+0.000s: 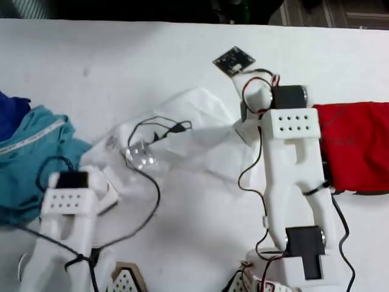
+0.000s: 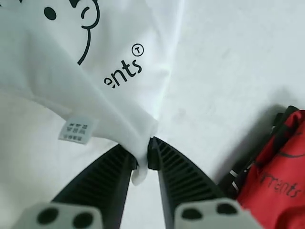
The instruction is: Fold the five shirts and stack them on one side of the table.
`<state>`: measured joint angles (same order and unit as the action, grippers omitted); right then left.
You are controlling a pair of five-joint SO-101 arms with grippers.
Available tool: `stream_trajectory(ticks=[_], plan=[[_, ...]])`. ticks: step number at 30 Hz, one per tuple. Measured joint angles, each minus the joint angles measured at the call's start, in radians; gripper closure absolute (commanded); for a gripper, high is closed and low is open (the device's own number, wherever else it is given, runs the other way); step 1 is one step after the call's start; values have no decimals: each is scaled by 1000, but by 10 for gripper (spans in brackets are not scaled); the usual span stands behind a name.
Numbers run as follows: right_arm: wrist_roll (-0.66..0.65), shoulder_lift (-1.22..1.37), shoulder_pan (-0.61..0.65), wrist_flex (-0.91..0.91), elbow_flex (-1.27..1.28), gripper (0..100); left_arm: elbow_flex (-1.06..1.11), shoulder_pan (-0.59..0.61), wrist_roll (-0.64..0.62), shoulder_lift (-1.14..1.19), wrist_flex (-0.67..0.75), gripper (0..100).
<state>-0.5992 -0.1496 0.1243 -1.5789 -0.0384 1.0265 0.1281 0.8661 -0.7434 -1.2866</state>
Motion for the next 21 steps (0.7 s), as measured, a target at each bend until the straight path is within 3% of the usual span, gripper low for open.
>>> stream_trajectory(ticks=[4,12,16,21], plan=[[0,-55,0,-78,-138,980,-322,3,-31,0,-163,979],[0,-123,0,-117,-497,980,-911,3,-129,0,-195,979],[-5,-130,0,-117,-689,980,-1097,40,-135,0,-150,979],[-48,-132,-32,-117,-924,980,-1247,150,-135,0,20,979]])
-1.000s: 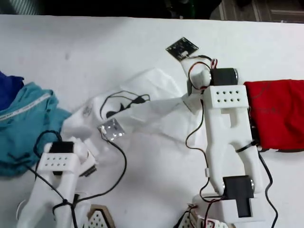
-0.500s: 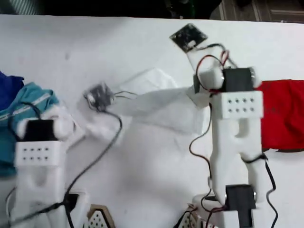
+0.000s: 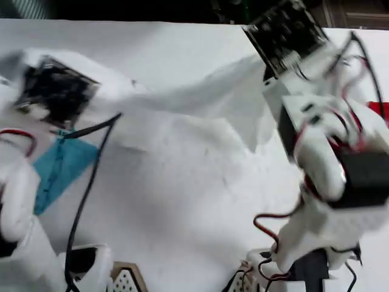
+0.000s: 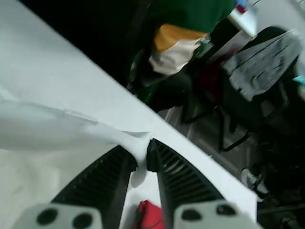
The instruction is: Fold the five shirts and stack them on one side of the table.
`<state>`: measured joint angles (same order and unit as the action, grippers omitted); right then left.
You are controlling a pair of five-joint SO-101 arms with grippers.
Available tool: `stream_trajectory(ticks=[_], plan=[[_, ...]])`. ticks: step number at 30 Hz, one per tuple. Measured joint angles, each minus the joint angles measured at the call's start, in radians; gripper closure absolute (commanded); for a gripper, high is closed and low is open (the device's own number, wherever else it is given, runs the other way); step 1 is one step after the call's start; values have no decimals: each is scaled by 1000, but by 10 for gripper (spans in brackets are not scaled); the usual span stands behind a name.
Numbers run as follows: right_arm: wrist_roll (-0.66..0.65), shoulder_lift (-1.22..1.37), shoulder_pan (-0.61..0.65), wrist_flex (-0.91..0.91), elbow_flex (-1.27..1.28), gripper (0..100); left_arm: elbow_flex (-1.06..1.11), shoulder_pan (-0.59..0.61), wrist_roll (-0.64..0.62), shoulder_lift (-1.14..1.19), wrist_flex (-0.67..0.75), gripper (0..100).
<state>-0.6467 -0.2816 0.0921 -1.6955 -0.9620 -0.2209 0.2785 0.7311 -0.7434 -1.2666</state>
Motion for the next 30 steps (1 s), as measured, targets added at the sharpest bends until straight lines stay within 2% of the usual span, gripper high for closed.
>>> stream_trajectory(ticks=[5,14,21,26,30], plan=[[-3,-14,-77,0,-170,980,-117,63,0,-3,157,978],[-60,-43,-158,-15,-377,980,-282,68,0,-28,175,977],[-69,-189,-163,-18,-293,980,-417,68,0,-28,-32,977],[-81,-362,-163,-21,-97,980,-476,68,0,-28,-198,977],[-166,-529,-163,-21,112,980,-512,68,0,-28,-318,977]])
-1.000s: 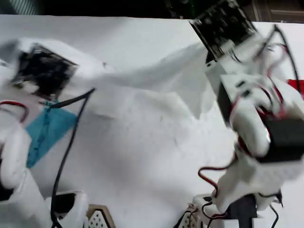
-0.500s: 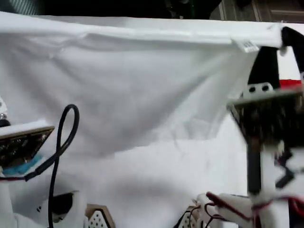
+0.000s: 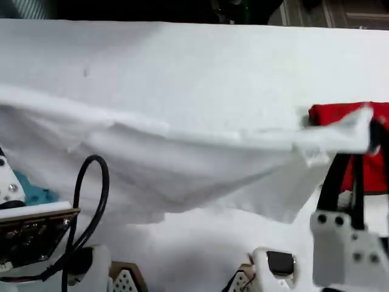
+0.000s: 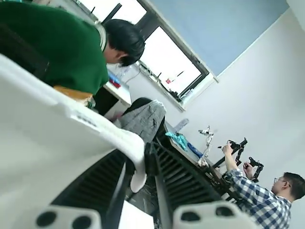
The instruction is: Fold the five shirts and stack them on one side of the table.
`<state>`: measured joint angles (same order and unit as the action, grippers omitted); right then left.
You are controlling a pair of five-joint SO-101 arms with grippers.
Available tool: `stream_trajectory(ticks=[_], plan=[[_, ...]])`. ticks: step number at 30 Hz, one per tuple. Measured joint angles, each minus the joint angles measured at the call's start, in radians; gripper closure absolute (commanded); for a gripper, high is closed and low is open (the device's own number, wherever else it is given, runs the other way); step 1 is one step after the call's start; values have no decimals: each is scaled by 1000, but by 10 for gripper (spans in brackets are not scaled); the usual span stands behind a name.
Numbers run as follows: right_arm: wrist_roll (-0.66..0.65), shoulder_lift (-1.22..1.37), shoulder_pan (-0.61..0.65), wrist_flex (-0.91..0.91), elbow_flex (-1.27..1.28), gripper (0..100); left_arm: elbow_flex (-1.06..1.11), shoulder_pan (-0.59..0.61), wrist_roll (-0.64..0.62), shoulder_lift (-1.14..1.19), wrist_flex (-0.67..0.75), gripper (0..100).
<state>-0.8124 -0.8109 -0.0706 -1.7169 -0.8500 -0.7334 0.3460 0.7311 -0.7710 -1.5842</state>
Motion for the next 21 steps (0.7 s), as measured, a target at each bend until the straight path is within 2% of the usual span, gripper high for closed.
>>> stream_trajectory(ticks=[7,11,14,17,21], plan=[[-97,-302,0,0,338,980,-34,0,66,0,-166,977],[-110,-411,0,8,522,980,-23,0,71,-2,-186,977],[-110,-422,0,71,660,980,61,0,71,-2,-186,977],[-110,-422,0,189,832,980,209,0,77,-2,-152,977],[-112,-420,0,405,1099,980,459,0,80,2,3,977]])
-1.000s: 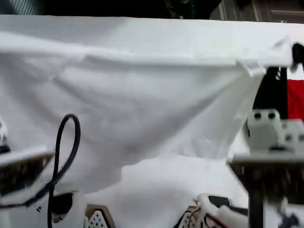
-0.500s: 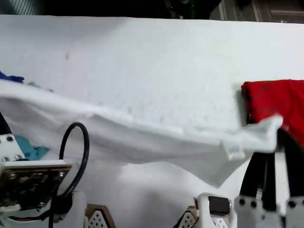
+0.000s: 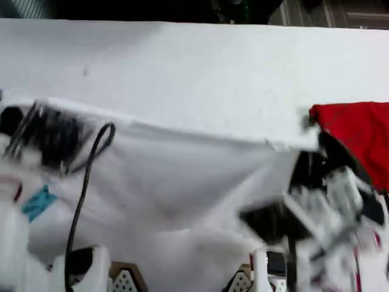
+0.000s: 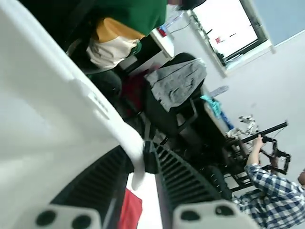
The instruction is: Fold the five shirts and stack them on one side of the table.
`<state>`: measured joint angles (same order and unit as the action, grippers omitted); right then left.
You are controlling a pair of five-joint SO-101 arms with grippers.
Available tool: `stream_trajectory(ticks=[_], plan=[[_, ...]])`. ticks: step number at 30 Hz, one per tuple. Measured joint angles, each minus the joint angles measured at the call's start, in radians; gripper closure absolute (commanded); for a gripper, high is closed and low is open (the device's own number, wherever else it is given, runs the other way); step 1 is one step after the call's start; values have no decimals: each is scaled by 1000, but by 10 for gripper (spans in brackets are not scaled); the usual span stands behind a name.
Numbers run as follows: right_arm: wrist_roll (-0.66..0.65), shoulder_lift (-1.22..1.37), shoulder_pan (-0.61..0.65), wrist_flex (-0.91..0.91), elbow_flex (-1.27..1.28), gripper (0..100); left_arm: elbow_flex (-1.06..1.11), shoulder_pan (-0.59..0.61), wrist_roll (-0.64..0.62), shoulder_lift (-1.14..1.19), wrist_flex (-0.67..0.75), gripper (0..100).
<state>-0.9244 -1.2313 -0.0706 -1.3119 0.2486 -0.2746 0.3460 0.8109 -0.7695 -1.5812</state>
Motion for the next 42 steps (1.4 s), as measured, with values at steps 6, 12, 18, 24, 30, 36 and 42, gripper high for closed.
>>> stream_trajectory(ticks=[6,12,18,24,30,36,42], plan=[[3,18,15,354,364,980,405,-74,2,15,356,977],[2,227,52,634,427,980,750,-138,3,26,810,978],[66,545,54,733,267,980,796,-178,89,166,1083,978],[80,833,54,744,25,980,591,-184,95,436,1135,978],[133,1074,54,744,-242,980,281,-187,95,724,1135,978],[133,1257,54,744,-451,980,34,-189,95,936,1135,978],[133,1333,63,738,-502,980,-78,-207,95,997,971,978]])
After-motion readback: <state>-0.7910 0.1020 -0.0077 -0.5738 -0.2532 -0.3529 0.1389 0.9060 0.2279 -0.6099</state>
